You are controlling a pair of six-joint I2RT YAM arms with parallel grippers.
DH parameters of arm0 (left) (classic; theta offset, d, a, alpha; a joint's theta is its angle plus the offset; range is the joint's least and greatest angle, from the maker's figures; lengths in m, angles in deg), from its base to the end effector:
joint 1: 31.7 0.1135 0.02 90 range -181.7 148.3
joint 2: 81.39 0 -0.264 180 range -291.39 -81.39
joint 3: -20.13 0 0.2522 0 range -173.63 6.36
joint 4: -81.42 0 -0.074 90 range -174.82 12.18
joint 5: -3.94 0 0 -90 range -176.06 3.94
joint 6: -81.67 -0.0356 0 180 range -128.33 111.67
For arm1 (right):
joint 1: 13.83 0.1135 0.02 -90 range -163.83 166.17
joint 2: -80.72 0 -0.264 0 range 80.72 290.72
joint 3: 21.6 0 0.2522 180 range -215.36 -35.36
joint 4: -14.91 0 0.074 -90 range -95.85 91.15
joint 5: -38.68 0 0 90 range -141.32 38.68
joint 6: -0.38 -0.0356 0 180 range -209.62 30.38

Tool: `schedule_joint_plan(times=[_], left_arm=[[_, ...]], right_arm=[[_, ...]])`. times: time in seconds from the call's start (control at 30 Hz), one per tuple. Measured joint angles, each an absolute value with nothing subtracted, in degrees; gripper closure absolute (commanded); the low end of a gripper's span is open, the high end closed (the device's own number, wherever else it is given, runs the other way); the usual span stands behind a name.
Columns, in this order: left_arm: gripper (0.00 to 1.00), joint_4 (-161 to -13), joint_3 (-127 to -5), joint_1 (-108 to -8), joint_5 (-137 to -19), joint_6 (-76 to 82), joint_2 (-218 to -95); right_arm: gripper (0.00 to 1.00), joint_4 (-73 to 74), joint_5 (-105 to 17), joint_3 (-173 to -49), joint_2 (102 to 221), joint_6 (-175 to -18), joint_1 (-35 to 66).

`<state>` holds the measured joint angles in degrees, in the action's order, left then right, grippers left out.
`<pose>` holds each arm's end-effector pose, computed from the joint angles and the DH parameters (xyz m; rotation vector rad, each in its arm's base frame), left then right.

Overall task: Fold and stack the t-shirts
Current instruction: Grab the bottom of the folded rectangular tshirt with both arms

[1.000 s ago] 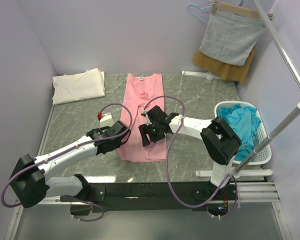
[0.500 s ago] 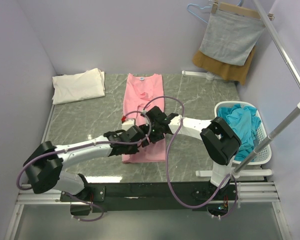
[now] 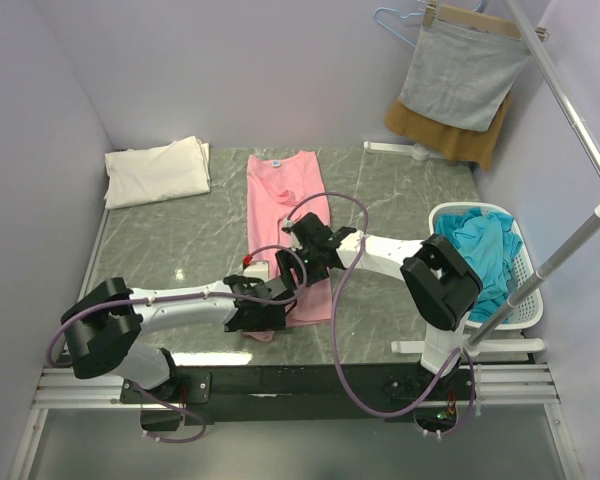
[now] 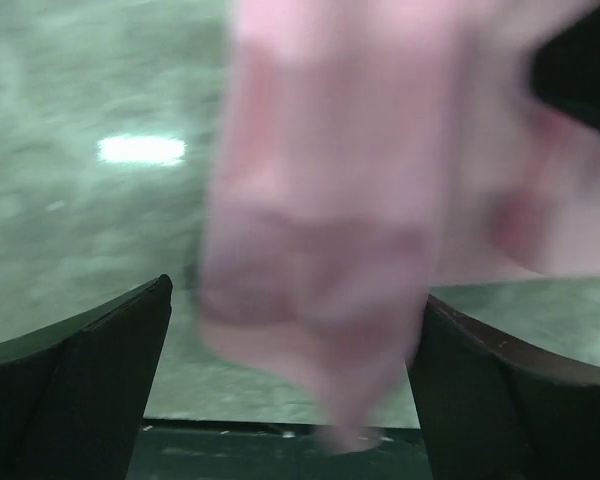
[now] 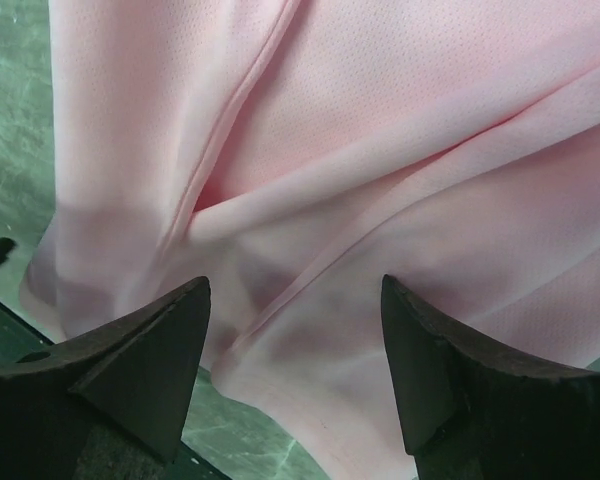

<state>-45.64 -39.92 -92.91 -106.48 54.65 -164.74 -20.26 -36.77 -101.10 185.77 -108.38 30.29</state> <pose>0.1296 -0.2101 0.1717 -0.1010 2.7145 -0.0607 0.2588 0.2634 0.1651 -0.6950 2.6699 0.6760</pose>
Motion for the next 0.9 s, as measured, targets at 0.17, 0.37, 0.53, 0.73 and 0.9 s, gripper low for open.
schedule_joint_plan(times=[0.17, 0.37, 0.53, 0.73, 0.9], left_arm=[[0.01, -38.0, -40.0, -92.9, -112.4, 60.1, -161.6], [0.0, -36.9, -41.6, -89.2, -118.2, 61.2, -152.1], [0.01, -41.6, -42.8, -83.0, -119.7, 55.9, -149.9], [0.01, -50.2, -45.6, -80.1, -118.6, 48.9, -154.5], [0.0, -60.3, -46.7, -75.7, -115.2, 42.8, -161.4]], right_arm=[[0.23, -21.8, -39.9, -101.1, 184.7, -109.6, 30.7], [0.21, -24.1, -46.5, -100.5, 176.9, -112.6, 30.7], [0.21, -24.2, -49.9, -100.4, 172.6, -113.5, 30.7], [0.23, -23.1, -48.0, -93.8, 174.8, -114.0, 30.7], [0.23, -22.0, -46.6, -90.4, 176.1, -114.4, 30.7]])
